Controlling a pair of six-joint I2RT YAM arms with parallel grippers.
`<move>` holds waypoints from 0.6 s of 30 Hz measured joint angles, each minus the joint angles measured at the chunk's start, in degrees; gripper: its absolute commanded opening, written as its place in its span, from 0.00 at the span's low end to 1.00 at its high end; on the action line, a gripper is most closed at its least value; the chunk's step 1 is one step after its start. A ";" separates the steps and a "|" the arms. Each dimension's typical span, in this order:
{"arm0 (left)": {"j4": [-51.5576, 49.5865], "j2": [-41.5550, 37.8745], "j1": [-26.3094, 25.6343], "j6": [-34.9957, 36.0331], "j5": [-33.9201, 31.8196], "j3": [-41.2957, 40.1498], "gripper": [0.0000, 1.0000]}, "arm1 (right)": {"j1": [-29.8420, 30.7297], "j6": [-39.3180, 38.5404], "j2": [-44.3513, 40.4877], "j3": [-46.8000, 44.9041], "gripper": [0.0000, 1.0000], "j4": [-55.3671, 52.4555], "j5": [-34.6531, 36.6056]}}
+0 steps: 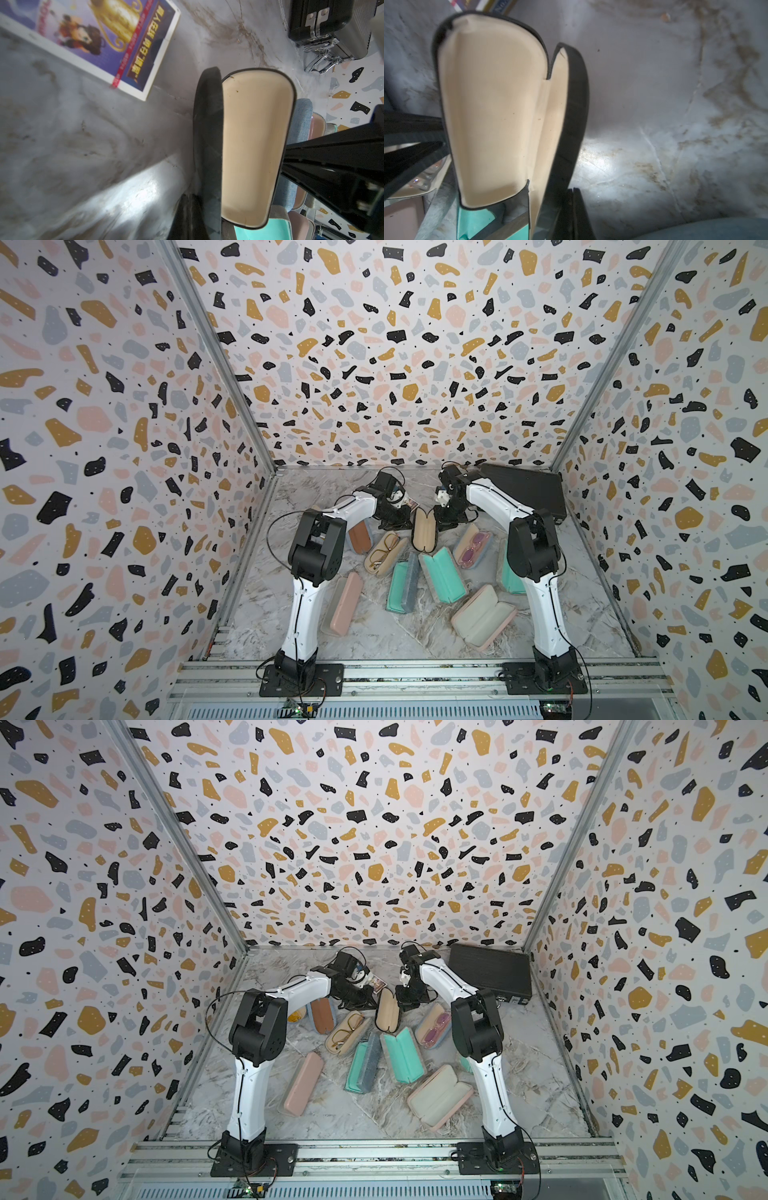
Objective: Close the glasses case
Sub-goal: Close the glasses case at the center of the board.
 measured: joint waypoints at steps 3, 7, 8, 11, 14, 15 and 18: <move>-0.44 0.09 -0.11 0.02 -0.35 0.24 0.00 | 0.00 -0.07 0.26 1.33 0.00 -0.72 -0.37; -1.14 0.37 -0.35 0.17 -1.14 1.03 0.00 | 0.02 -0.28 0.52 1.68 0.00 -1.33 -0.83; -1.38 0.39 -0.42 0.20 -1.27 1.11 0.00 | 0.07 -0.39 0.61 1.70 0.00 -1.46 -1.05; -1.99 0.57 -0.57 0.26 -1.49 1.44 0.00 | 0.13 -0.46 0.85 1.70 0.00 -1.97 -1.38; -2.21 0.61 -0.57 0.33 -1.70 1.53 0.00 | 0.13 -0.59 1.07 1.70 0.00 -2.01 -1.88; -2.36 0.61 -0.57 0.39 -1.77 1.57 0.00 | 0.13 -0.61 1.09 1.70 0.00 -2.01 -2.16; -2.75 0.61 -0.57 0.44 -2.03 1.62 0.00 | 0.13 -0.66 1.09 1.75 0.00 -2.05 -2.86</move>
